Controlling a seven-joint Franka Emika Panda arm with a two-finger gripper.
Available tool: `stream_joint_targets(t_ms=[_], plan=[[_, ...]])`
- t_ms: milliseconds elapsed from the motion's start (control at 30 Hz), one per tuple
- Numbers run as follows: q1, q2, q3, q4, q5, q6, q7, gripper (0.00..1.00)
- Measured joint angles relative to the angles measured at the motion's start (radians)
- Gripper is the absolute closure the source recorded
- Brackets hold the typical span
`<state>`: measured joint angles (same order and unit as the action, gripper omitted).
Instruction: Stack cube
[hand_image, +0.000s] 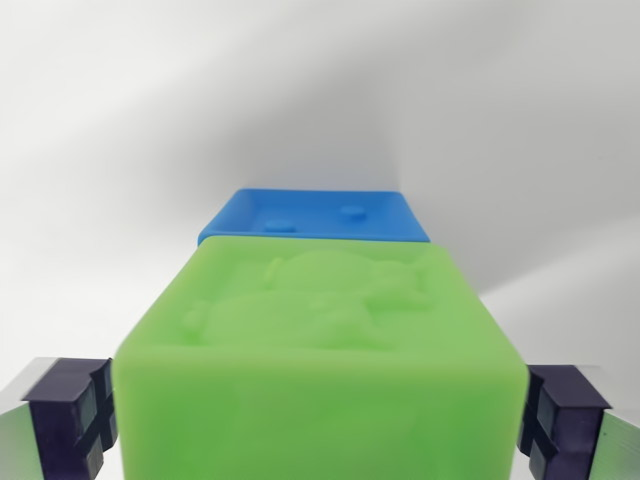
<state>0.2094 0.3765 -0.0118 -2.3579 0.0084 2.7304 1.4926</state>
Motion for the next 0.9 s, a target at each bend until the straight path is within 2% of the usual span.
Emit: stream_joint_targets(t_ms=[467, 900], plan=[[0.0, -0.003, 0.0, 0.0, 0.0, -0.002, 0.0, 0.0], [0.0, -0.066, 0.0, -0.006, 0.0, -0.056, 0.0, 0.0]])
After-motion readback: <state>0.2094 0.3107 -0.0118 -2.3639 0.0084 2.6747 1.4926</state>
